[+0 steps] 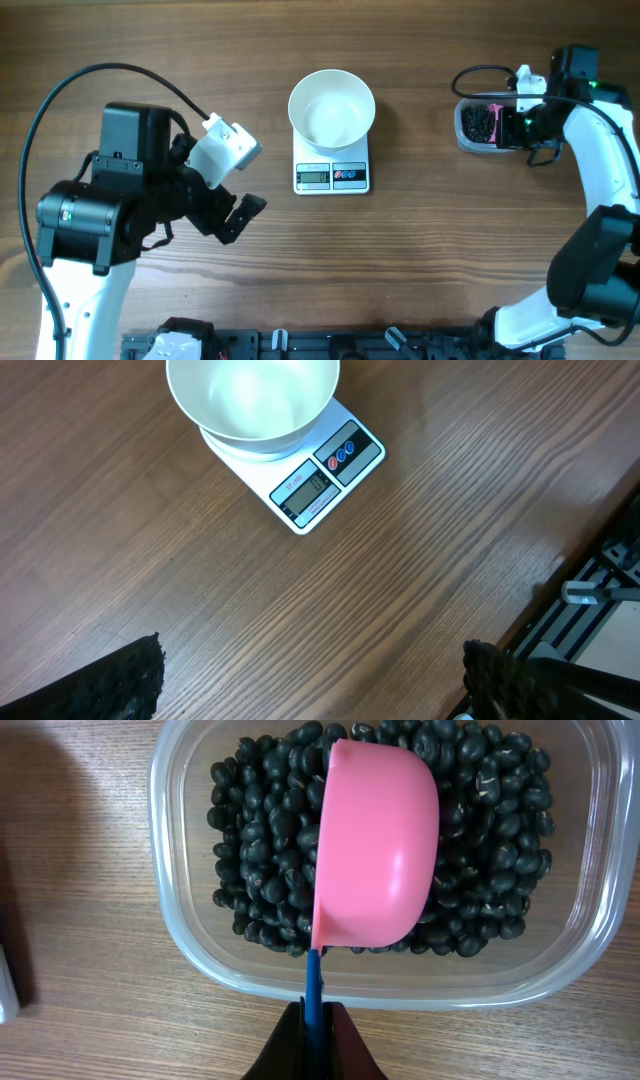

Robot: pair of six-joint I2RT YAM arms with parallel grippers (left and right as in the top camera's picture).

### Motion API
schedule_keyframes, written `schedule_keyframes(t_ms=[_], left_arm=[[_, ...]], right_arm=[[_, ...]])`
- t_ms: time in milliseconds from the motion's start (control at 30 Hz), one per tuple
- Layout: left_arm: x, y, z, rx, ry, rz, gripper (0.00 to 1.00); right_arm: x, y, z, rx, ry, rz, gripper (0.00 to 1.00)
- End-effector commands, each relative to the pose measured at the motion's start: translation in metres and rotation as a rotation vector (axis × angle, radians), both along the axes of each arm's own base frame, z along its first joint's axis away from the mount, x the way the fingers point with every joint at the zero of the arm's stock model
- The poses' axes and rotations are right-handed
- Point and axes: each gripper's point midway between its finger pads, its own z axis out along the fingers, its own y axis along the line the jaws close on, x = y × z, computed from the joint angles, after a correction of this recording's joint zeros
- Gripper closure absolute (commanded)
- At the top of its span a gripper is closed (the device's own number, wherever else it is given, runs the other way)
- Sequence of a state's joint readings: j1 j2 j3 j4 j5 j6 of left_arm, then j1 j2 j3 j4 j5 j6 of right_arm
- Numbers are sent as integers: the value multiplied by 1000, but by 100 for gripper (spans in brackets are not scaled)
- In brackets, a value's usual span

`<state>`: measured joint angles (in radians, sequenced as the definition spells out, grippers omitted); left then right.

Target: Scoop item into bowl and weigh 150g on scale

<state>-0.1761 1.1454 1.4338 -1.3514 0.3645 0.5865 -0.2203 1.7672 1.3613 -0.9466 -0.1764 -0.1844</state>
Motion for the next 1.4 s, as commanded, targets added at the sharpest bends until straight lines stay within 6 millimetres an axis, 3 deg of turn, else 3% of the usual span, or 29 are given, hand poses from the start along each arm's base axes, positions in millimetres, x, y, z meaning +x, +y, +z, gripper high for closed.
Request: schedule_keyframes(t_ms=[0, 333, 900, 1133, 1367], left_arm=[[0, 0, 7, -9, -23, -8, 0], [0, 0, 7, -9, -23, -8, 0], [1, 0, 7, -9, -23, -8, 0], [1, 0, 7, -9, -24, -8, 0], [0, 0, 7, -9, -23, -8, 0]], right_arm=[[-8, -3, -24, 26, 58, -27, 96], [0, 10, -17, 156, 7, -13, 96], [-20, 16, -19, 184, 86, -9, 96], [-7, 13, -24, 183, 55, -44, 96], [-8, 18, -29, 214, 72, -45, 96]])
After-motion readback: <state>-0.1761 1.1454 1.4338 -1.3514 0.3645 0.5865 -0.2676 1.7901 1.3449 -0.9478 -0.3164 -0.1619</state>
